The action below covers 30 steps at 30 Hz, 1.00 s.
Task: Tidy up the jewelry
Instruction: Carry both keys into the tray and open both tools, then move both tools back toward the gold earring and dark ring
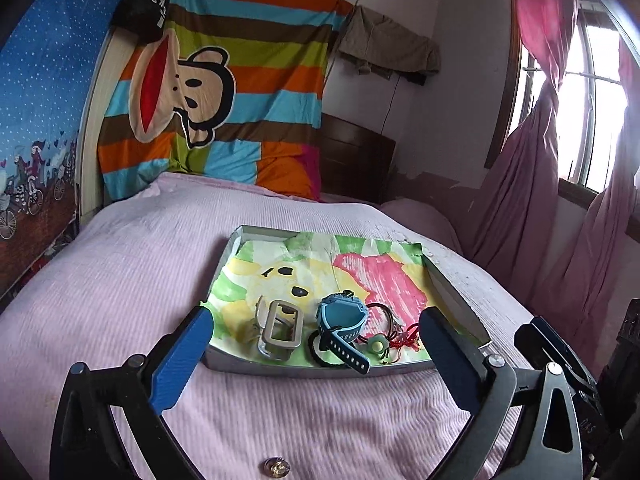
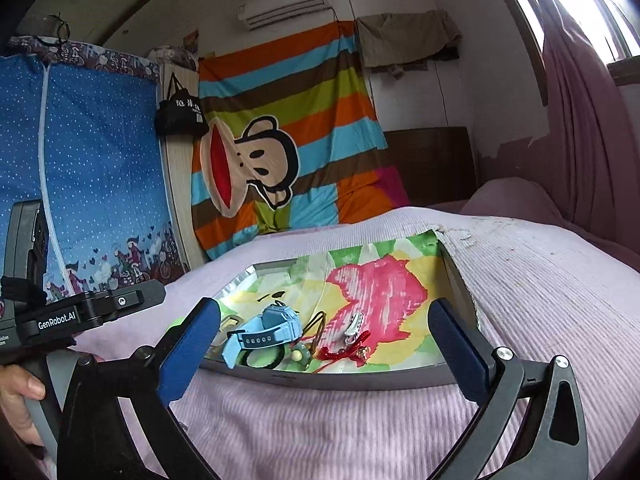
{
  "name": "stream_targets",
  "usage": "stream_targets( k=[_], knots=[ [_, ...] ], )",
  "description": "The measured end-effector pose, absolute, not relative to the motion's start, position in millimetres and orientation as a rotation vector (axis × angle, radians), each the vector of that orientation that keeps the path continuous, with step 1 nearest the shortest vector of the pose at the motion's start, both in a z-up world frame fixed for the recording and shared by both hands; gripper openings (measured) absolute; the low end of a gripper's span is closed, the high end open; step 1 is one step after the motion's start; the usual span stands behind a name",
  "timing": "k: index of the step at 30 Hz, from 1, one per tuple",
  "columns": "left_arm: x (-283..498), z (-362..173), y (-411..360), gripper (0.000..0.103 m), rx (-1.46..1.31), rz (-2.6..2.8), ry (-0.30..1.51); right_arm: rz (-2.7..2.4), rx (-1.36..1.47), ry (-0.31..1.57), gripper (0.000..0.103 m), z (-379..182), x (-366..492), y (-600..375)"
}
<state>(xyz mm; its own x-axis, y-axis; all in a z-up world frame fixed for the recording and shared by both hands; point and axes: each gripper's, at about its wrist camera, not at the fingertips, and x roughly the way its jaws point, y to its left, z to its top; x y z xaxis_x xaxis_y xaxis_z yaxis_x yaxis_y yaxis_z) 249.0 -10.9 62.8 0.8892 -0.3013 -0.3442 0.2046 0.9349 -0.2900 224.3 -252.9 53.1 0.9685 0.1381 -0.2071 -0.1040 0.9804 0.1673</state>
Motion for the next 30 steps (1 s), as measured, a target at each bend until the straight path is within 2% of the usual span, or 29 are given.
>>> stream_targets(
  k=[7, 14, 27, 30],
  knots=[
    [204.7, 56.0, 2.5, 0.103, -0.176, -0.219, 0.318, 0.109, 0.130, 0.135, 0.102, 60.6, 175.0, -243.7],
    [185.1, 38.4, 20.6, 0.103, -0.139, -0.195, 0.352, 0.130, 0.071, 0.114, 0.102, 55.2, 139.2, -229.0],
    [198.4, 2.5, 48.5, 0.103, -0.211, -0.264, 0.563, 0.250, -0.007, 0.287, 0.102, 20.8, 155.2, -207.0],
    [204.1, -7.8, 54.1, 0.098, -0.247, -0.276, 0.611, 0.273, -0.015, 0.344, 0.102, 15.2, 167.0, -202.8]
  ],
)
